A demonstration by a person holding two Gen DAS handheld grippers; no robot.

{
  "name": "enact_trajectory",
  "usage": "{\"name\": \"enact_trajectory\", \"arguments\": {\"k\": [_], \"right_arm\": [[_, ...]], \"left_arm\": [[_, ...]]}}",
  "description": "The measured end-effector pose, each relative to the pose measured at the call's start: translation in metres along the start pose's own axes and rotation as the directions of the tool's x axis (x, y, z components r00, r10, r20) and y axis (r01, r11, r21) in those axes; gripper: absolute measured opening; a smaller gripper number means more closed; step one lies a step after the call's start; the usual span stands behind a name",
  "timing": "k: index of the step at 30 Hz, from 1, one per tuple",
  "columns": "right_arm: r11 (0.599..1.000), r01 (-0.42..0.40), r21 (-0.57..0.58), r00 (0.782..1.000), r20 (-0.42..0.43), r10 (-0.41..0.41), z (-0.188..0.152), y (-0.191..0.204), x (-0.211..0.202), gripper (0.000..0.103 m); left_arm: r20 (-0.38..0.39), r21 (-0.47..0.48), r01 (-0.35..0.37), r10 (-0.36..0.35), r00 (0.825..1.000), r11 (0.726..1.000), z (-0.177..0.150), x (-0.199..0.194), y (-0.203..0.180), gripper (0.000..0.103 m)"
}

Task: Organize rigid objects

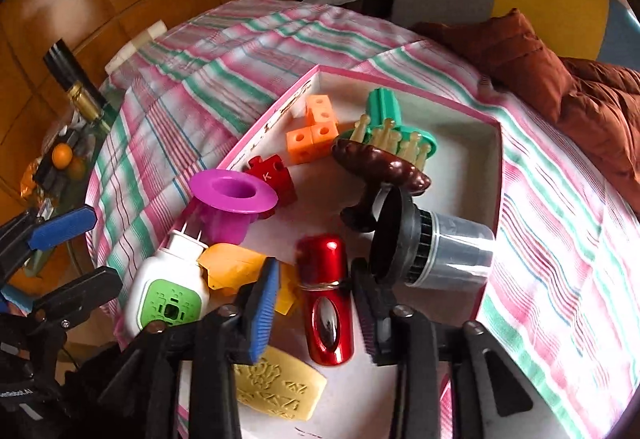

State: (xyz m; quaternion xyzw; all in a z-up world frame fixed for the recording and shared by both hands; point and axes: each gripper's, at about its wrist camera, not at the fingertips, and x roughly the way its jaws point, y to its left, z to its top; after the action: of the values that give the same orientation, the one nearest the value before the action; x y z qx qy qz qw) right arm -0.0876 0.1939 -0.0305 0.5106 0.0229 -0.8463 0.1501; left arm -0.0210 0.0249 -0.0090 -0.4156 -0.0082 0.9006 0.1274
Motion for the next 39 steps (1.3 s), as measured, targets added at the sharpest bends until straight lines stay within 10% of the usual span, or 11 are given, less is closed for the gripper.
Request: {"name": "enact_trajectory", "arguments": {"k": [16,28,39], "right_arm": [[0.961,0.148,0.232,0.967,0.172,-0.19,-0.042,0.004,-0.056,0.039],[0.917,0.198,0.346,0.941,0.195,-0.277,-0.083,0.02,-0.074,0.04],[0.901,0.235,0.364,0.923,0.207,-0.324,-0.096,0.027,-0.08,0.04]], "left_arm": [[0.075,-0.019,-0.054,0.056,0.996,0.998,-0.002,-0.026,-0.006,0.103],[0.089,-0.029,-0.176,0.178,0.98,0.984,-0.015,-0.037,-0.015,0.103],[0.137,-0.065,-0.124,0.132,0.982,0.99,-0.023,-0.045,-0.01,0.099]]}}
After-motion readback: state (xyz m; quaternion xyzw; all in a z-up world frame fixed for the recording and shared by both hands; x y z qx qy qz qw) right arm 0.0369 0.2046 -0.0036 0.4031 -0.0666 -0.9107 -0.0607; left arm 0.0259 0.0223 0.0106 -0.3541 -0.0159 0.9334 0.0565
